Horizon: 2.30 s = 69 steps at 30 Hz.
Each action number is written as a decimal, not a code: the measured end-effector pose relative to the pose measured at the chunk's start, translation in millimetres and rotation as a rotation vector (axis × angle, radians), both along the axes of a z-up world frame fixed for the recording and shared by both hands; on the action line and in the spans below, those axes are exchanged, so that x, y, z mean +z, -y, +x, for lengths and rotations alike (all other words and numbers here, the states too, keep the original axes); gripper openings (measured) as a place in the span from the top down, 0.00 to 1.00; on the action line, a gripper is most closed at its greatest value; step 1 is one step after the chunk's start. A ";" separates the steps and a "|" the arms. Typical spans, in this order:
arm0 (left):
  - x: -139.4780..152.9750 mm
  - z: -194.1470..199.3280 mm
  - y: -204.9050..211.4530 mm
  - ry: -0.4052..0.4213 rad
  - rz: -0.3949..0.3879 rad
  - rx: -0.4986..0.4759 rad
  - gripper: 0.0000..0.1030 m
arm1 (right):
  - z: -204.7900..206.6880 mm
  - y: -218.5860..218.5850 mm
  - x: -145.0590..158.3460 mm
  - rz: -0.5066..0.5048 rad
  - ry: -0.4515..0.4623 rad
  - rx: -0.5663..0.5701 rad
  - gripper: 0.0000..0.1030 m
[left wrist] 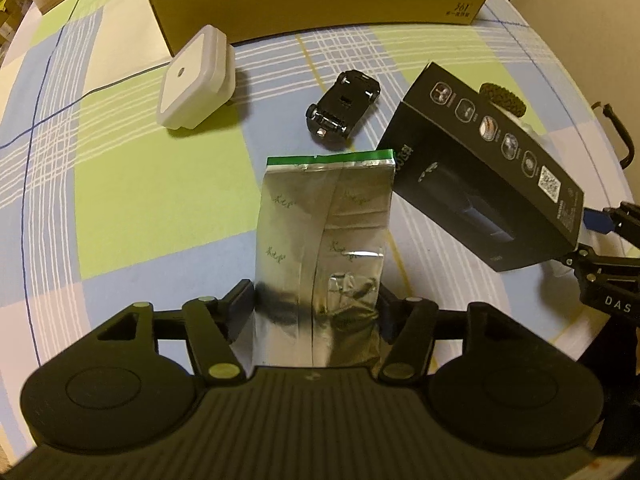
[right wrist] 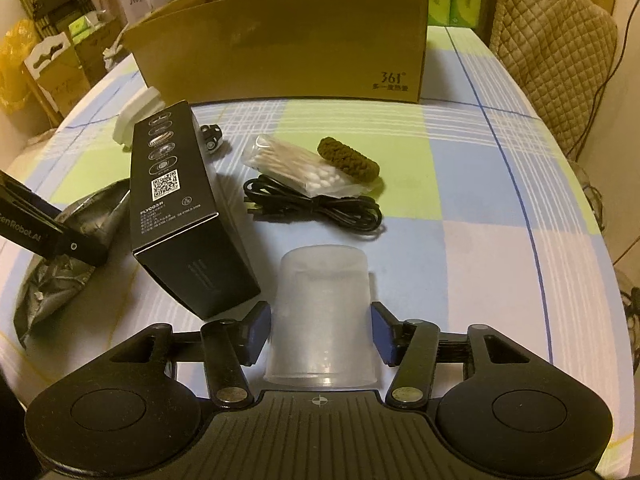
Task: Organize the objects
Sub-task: 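Grasp the clear plastic cup with the right tool while the left tool grasps the silver foil bag, then carry the cup and foil bag into the box and open both tools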
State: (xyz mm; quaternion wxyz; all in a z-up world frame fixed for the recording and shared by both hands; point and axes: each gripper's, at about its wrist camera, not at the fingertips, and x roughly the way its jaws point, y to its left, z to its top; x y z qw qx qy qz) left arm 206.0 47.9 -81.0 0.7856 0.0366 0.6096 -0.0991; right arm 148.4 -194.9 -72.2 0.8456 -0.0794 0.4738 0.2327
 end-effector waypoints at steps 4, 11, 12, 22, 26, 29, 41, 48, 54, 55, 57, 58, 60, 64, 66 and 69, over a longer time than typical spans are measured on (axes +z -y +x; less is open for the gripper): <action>-4.7 1.3 0.8 -0.008 0.014 -0.005 0.47 | 1.5 0.4 0.1 0.002 -0.006 -0.013 0.53; -0.2 -4.1 -4.6 -0.008 -0.001 0.007 0.63 | -2.4 1.9 5.8 0.030 -0.007 -0.022 0.53; 1.4 -5.9 -6.3 -0.010 -0.009 0.012 0.64 | -3.0 2.0 7.5 0.034 -0.006 -0.024 0.53; 28.7 -22.9 -19.1 0.003 -0.070 0.072 0.65 | -9.7 11.6 33.9 0.098 0.014 -0.057 0.53; 47.0 -30.1 -17.2 0.032 -0.069 0.075 0.65 | -14.0 16.8 47.3 0.120 0.032 -0.065 0.53; 60.3 -35.6 -13.9 0.054 -0.076 0.075 0.65 | -16.6 19.3 57.8 0.134 0.045 -0.066 0.53; 103.7 -44.0 0.8 0.123 -0.099 0.052 0.65 | -24.7 18.6 92.3 0.152 0.107 -0.047 0.53; 117.2 -44.5 3.7 0.135 -0.122 0.057 0.65 | -17.7 10.0 108.8 0.158 0.110 -0.017 0.53; 134.3 -34.0 2.7 0.153 -0.132 0.061 0.65 | 2.4 -5.3 136.4 0.140 0.151 0.022 0.53; 137.6 -31.5 2.4 0.158 -0.132 0.061 0.65 | 5.8 -7.8 140.1 0.135 0.159 0.027 0.53; 144.4 -24.8 1.2 0.168 -0.136 0.063 0.65 | 16.4 -13.7 147.8 0.140 0.160 0.036 0.53; 148.4 -20.6 0.9 0.173 -0.139 0.062 0.65 | 21.6 -15.9 150.6 0.146 0.156 0.037 0.53; 155.3 -12.2 0.5 0.183 -0.145 0.062 0.65 | 33.3 -22.5 156.4 0.146 0.158 0.044 0.53; 167.7 8.2 0.4 0.199 -0.150 0.061 0.65 | 55.1 -32.4 164.3 0.142 0.166 0.059 0.53; 171.5 19.2 0.4 0.205 -0.151 0.061 0.65 | 66.8 -37.7 166.5 0.136 0.172 0.063 0.53; 176.0 37.6 1.1 0.211 -0.145 0.056 0.65 | 87.1 -41.5 167.7 0.140 0.163 0.062 0.53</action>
